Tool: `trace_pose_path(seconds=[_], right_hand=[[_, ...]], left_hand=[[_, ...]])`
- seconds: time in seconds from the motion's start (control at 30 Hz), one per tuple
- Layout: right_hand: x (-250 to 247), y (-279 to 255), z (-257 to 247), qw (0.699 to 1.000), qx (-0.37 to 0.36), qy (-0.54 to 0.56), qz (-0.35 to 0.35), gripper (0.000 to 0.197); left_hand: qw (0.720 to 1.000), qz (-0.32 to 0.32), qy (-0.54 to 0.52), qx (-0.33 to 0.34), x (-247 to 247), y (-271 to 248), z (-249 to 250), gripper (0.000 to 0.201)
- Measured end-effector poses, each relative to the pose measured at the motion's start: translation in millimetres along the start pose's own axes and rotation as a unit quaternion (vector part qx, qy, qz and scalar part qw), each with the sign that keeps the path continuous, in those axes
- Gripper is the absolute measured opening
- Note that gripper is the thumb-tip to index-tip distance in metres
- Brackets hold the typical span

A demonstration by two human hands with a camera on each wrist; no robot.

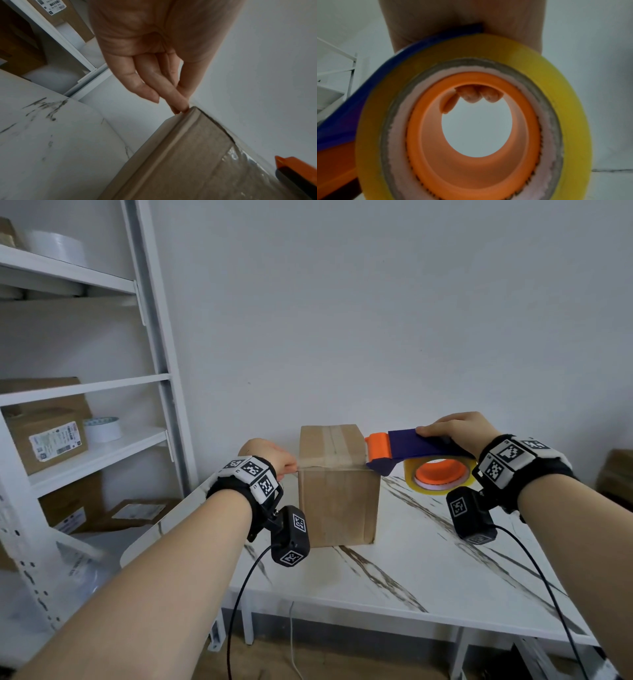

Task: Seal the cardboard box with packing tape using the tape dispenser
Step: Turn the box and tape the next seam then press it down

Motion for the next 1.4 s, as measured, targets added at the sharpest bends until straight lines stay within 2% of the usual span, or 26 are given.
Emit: trace_pose_path(seconds=[0.13, 0.33, 0.43, 0.47, 0.57, 0.63, 0.73, 0.8, 1.0, 1.07, 1.13, 1.2, 1.23, 1.3, 1.4], right_hand=[[0.5, 0.4, 8.9, 1.000, 0.009, 0.022, 0.006, 0.034], [3.0, -2.3, 17.2, 0.999, 0.015, 0.033, 0.010, 0.033], [2.1, -4.0, 20.1, 0.999, 0.017, 0.032, 0.012, 0.038], [1.6, -4.7, 21.1, 0.999, 0.018, 0.033, 0.012, 0.038], [-0.4, -7.4, 22.9, 0.999, 0.019, 0.036, 0.014, 0.035], [0.0, -9.0, 23.2, 0.999, 0.017, 0.036, 0.013, 0.033], [0.6, -9.9, 23.1, 0.999, 0.010, 0.035, 0.016, 0.031], [-0.1, -10.2, 23.3, 0.999, 0.009, 0.032, 0.018, 0.033], [0.2, -11.2, 25.7, 0.999, 0.010, 0.035, 0.022, 0.033], [0.6, -11.8, 25.3, 0.999, 0.008, 0.035, 0.022, 0.034], [0.4, -13.0, 25.1, 0.999, 0.006, 0.036, 0.024, 0.037], [0.2, -14.3, 25.9, 0.999, 0.005, 0.037, 0.025, 0.038], [0.6, -14.5, 26.6, 0.999, 0.005, 0.038, 0.024, 0.038], [0.5, -13.8, 28.1, 0.999, 0.004, 0.040, 0.024, 0.036], [0.6, -12.5, 29.5, 0.999, 0.004, 0.045, 0.020, 0.028]], left_hand=[[0.997, 0.008, 0.071, 0.016, 2.6, 1.5, -0.3, 0.024], [0.981, 0.023, 0.188, 0.050, 6.1, -4.6, 4.8, 0.030], [0.973, 0.033, 0.221, 0.059, 9.0, -4.0, 2.1, 0.026], [0.975, 0.036, 0.215, 0.051, 9.3, -4.5, -0.2, 0.027], [0.967, 0.029, 0.252, 0.022, 7.6, -5.2, -12.8, 0.050], [0.956, 0.044, 0.286, 0.044, 6.9, -7.0, -11.8, 0.047], [0.950, 0.096, 0.264, 0.135, 10.2, -18.0, 7.7, 0.029], [0.942, 0.099, 0.275, 0.166, 18.3, -23.5, 15.4, 0.031], [0.946, 0.114, 0.271, 0.135, 19.6, -27.6, 18.3, 0.039], [0.928, 0.087, 0.314, 0.181, 35.1, -34.8, 26.0, 0.041], [0.879, 0.030, 0.411, 0.240, 60.5, -42.9, 27.6, 0.047], [0.830, -0.010, 0.496, 0.255, 76.6, -44.6, 21.4, 0.055], [0.817, -0.015, 0.517, 0.255, 79.0, -44.7, 20.0, 0.056], [0.806, -0.018, 0.528, 0.265, 81.8, -44.9, 22.3, 0.055], [0.812, -0.038, 0.508, 0.285, 88.4, -49.1, 27.5, 0.048]])
Point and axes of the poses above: each hand's wrist, its own y-axis towards the middle knuckle, its own x-axis out of the palm, z = x × y, the point moved 8 cm from there along y, towards the middle knuckle, and after that the axes turned 1 degree about y, right-handed, at the moved point
